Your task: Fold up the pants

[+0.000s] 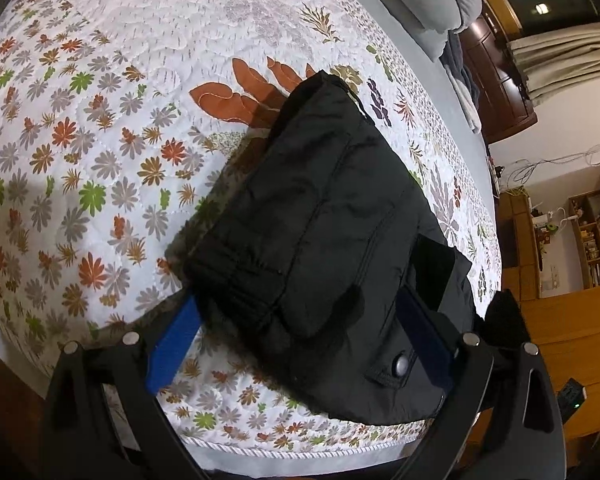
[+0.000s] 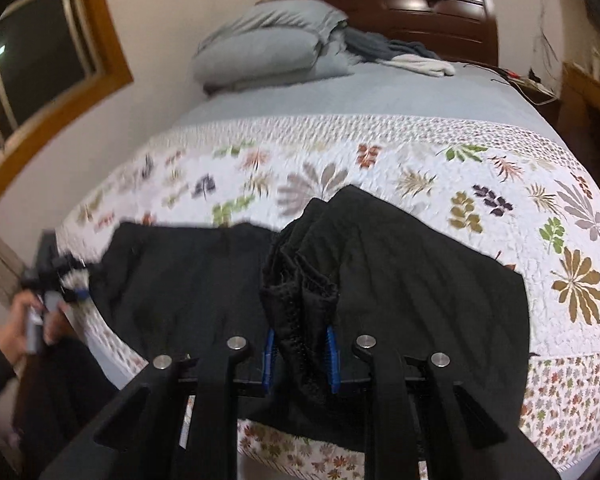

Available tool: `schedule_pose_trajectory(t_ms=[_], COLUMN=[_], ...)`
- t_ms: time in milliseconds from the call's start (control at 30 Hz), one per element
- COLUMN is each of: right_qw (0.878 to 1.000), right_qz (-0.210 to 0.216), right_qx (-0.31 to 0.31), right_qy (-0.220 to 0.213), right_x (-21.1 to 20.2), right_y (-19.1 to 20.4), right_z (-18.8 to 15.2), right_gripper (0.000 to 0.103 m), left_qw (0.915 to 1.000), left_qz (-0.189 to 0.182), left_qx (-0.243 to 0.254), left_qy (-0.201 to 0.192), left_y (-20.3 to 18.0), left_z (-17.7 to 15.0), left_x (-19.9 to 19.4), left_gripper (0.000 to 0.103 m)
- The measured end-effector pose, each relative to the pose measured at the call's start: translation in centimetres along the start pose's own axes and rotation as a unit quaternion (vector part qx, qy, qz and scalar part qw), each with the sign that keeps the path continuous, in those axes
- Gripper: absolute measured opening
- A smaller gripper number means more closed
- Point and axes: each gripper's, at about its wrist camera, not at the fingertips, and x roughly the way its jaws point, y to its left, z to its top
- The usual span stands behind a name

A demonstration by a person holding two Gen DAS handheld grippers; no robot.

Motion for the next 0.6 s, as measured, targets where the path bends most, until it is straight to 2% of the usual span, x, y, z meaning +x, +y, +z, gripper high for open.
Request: schedule_pose_trajectory(t_ms=[233, 400, 533, 567, 600], right_qw=[0.995, 0.982, 0.975, 0.974, 0.974], right_qz=[-0.063, -0.113, -0.128, -0.124, -0.119], right_qx=[-0.074, -0.144, -0.175, -0.18, -0.183], right_qy=[0.029, 0.046, 0.053, 0.06, 0.065], right_x=[3.7, 6.2, 7.3, 7.6, 7.7], right_y=[3.6, 6.2, 7.1, 7.2, 7.3], right_z=[-2.9, -5.7, -7.4, -7.7, -7.9], right_gripper=[0.02, 0.02, 0.021, 0.025, 0.038], left_qw=[1.0, 1.0, 0.9999, 0.9998, 0.9998], left_qz=[0.001, 0.005, 0.011, 0.013, 0.015], left_qx=[0.002, 0.006, 0.011, 0.012, 0.013], left_qy=[-0.001, -0.001, 0.0, 0.0, 0.001], left_y=[0.0, 0.0, -0.3, -0.4, -0.4], left_z=[-0.2, -0.5, -0.5, -0.5, -0.5], left_x=[0.0, 0.1, 0.3, 0.4, 0.5], left_gripper=[0.095, 0.095, 0.095, 0.095, 0.095])
